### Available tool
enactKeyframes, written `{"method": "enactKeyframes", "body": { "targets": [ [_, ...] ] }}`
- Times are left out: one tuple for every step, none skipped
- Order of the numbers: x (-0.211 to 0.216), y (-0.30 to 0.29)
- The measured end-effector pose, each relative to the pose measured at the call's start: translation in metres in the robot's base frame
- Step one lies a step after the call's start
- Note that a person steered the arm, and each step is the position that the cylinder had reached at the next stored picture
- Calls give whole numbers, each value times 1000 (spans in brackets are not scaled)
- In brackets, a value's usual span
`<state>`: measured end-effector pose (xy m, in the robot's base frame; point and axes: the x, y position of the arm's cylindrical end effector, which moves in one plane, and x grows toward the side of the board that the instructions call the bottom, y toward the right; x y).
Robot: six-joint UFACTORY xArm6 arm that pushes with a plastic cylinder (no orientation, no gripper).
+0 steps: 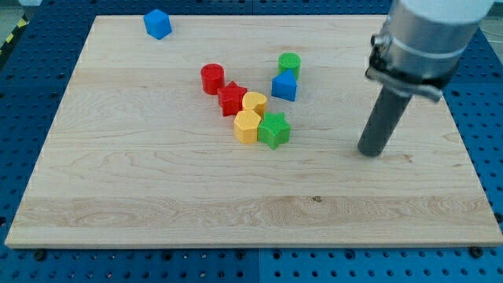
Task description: Place your arm at the right of the triangle
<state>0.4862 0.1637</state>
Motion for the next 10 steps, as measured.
{"method": "enactKeyframes", "body": {
  "targets": [
    [0,0],
    [-16,-3],
    [-20,-43],
    [-31,-47],
    [-33,-44],
    [-55,-34],
    [-58,-42],
    [-66,-54],
    [-78,-74],
    [-99,-78]
  ]
}}
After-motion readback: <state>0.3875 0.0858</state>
